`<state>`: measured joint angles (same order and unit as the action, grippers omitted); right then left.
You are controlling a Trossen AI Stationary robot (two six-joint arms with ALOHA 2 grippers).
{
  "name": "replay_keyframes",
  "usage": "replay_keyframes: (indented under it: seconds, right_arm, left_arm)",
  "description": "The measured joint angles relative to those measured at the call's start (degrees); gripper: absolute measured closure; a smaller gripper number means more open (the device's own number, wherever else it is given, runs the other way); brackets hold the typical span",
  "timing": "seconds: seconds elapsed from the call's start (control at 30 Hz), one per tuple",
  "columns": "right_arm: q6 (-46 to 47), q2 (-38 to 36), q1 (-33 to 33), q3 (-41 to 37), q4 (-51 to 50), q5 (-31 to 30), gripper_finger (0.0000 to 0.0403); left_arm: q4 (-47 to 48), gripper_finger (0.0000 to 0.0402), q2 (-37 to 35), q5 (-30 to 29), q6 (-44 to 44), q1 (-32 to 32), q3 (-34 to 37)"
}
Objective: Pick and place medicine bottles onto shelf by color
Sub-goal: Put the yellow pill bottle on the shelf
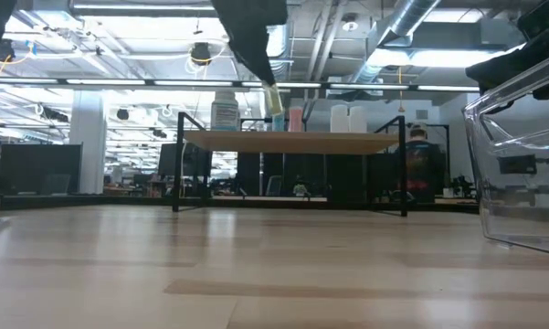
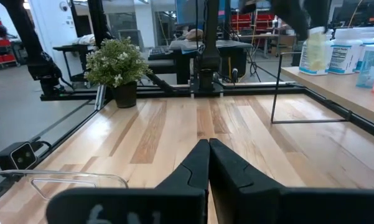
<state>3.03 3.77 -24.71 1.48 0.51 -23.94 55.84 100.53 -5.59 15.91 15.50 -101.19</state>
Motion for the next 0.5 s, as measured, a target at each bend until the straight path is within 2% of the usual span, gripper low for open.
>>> replay_keyframes:
  seconds: [0.17,0.5]
  right_arm:
    - [0.0,0.0,0.01,0.0,0.01,-0.02,0.037]
    - [0.0,0.01,0.01,0.01,0.04,-0.02,0.037]
  left_arm:
    - [0.99,0.0324,0.0,0.83,0.25,3.99,-0.13]
    - [1.78,0.0319,2.51,0.33,3.44,6.08,-0.15]
